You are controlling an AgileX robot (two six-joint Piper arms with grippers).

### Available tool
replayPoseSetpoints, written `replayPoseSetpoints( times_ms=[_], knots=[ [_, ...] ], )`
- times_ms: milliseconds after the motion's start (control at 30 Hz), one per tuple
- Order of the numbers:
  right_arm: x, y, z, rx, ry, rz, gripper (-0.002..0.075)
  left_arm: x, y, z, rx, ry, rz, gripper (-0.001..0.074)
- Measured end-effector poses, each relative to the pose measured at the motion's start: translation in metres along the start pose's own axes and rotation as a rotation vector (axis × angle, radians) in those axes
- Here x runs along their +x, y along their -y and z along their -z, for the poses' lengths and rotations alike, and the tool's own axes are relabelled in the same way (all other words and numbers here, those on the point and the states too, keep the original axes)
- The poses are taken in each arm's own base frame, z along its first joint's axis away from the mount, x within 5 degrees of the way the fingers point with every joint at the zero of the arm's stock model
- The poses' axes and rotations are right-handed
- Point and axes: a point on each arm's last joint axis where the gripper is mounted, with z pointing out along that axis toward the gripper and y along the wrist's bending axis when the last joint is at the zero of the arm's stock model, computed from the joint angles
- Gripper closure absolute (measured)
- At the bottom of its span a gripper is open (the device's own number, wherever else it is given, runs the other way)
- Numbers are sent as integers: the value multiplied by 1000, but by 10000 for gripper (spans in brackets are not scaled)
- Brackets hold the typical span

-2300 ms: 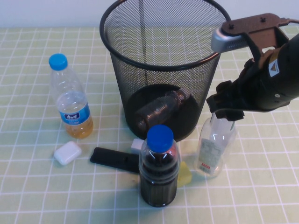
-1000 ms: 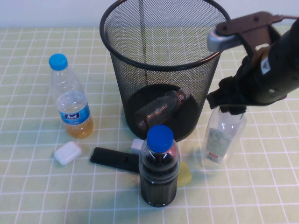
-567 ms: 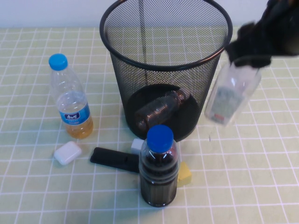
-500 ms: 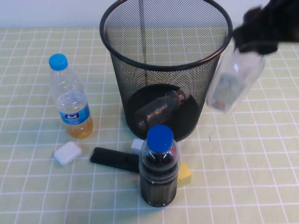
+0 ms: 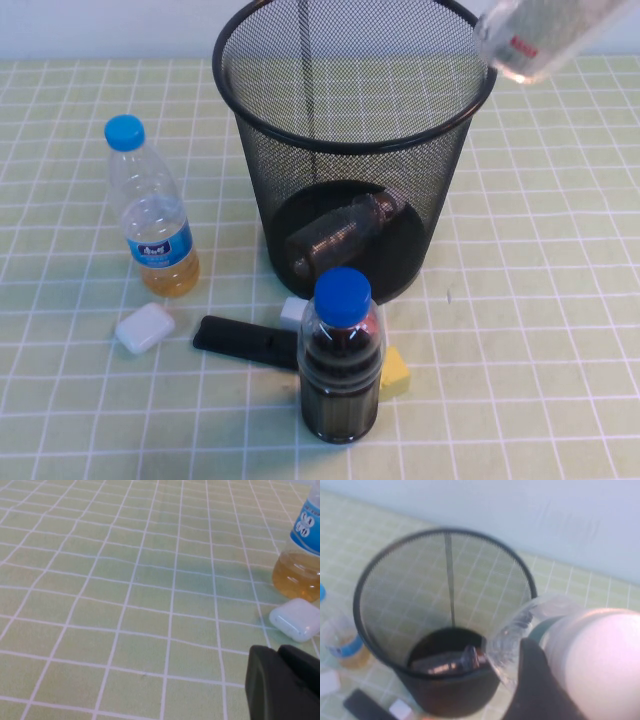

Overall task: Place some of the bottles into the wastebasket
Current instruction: Place the bottle in the trash can

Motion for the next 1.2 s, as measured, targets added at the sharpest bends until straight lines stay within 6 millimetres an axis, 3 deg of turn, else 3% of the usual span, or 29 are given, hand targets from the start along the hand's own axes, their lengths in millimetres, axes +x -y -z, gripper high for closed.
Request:
replayPoseSetpoints(
  times_ms=[167,300,400,567,800,900,1067,1200],
  knots=[
    [-4,2,8,-4,29,-5,380,0,0,0,1,0,6,734],
    [-8,-6,-14,-20,29,28,380,0,0,0,1,0,6,734],
    [-12,-17,-47,-41,16,58,380,0,0,0,1,0,6,734],
    [-8,-37,-117,-49,-40,97,380,0,0,0,1,0,6,734],
    [22,-59,-211,-52,-210,118,380,0,0,0,1,0,7,734],
    [33,-64,-237,-43,-251,99,380,0,0,0,1,0,8,734],
    [38,-67,-246,-42,-263,87,372,0,0,0,1,0,8,734],
    [33,-64,-235,-41,-255,80,370,0,0,0,1,0,8,734]
  ],
)
